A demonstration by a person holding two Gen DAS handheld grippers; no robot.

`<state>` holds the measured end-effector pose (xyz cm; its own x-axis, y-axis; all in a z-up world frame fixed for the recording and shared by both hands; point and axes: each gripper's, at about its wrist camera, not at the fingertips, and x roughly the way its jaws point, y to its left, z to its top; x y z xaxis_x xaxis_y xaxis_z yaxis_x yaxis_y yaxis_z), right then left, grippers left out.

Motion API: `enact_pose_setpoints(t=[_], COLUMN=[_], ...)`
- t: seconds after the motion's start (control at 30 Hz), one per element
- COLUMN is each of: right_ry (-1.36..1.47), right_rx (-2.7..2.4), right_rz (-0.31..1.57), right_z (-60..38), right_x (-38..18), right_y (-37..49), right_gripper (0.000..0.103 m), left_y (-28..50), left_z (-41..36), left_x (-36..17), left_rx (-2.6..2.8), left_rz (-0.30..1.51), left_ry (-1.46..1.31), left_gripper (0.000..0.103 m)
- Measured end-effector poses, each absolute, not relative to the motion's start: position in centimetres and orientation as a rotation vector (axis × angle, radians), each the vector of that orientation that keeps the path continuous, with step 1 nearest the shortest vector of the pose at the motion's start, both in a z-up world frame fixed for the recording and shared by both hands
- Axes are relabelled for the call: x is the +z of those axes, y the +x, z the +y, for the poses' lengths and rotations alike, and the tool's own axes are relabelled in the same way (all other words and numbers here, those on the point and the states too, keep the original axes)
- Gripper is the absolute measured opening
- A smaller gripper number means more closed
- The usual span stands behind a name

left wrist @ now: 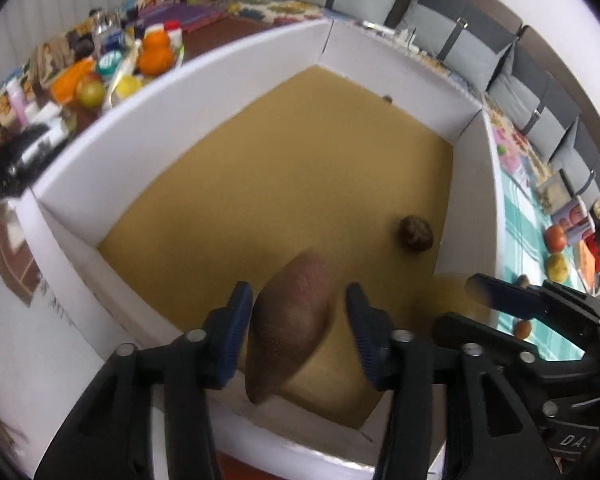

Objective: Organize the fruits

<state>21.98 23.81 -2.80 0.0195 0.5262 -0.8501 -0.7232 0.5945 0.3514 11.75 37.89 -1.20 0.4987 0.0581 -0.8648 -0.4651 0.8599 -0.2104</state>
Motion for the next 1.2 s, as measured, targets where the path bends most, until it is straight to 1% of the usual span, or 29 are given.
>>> enact_pose_setpoints(t=[0.03,0.07,0.1,0.17,0.23,0.33,0.4,0.5,0.6,0.67,0.8,0.93,1.03,1.1,1.2], right_ry=[-0.189,-0.172,-0.149,-0.107,-0.097,-0.081,-0.064,-0.057,-0.083,-0.099,-0.143,-0.042,0.02,0.001,-0.033], right_rx=[0.972,0.948,0.94,0.922,0.889,0.829,0.78,0.691,0.588,0.501,0.34,0.175,0.125,0.125,0.112], right_rz=[1.189,1.153,1.122,1.035,0.939,0.834,0.801,0.794,0.812,0.843,0.911,0.949,0.963,0.97,0.929], right_z=[23.8,23.4,22.9,21.2,18.9,14.5,10.3,3.5,-3.8,-9.2,-17.5,-23.8,-26.2,-26.4,-26.3], right_x=[-2.5,-1.7,-0.8,1.7,4.5,7.4,8.3,7.5,5.0,2.2,-3.4,-8.1,-9.9,-10.1,-9.9], right_y=[22.5,22.8,23.1,23.4,23.7,23.5,23.2,21.8,19.2,16.9,12.1,8.2,6.6,6.5,6.9], right_gripper=[0.067,0.071,0.078,0.082,0.09,0.096,0.097,0.098,0.098,0.098,0.098,0.098,0.098,0.098,0.098], left_y=[11.6,11.5,11.3,11.0,10.7,10.6,10.5,10.1,9.4,8.9,7.5,6.6,6.3,6.2,6.6], left_z=[38.1,38.1,38.3,37.9,36.6,32.8,29.4,23.2,17.2,13.5,8.4,5.9,5.0,4.8,4.2], left_x=[-0.8,-0.2,0.5,2.6,4.4,6.3,6.7,5.7,2.6,-0.4,-5.5,-7.7,-8.3,-8.8,-10.1], left_rx=[0.344,0.356,0.365,0.369,0.356,0.291,0.216,0.09,-0.003,-0.032,-0.034,-0.053,-0.061,-0.06,-0.054], left_rz=[0.985,0.96,0.937,0.869,0.811,0.752,0.739,0.751,0.794,0.851,0.906,0.92,0.918,0.926,0.954], left_ry=[-0.448,-0.442,-0.436,-0.421,-0.397,-0.358,-0.355,-0.343,-0.328,-0.305,-0.213,-0.11,-0.074,-0.06,-0.034], left_gripper=[0.067,0.07,0.074,0.078,0.085,0.086,0.086,0.087,0.087,0.087,0.087,0.087,0.087,0.087,0.087])
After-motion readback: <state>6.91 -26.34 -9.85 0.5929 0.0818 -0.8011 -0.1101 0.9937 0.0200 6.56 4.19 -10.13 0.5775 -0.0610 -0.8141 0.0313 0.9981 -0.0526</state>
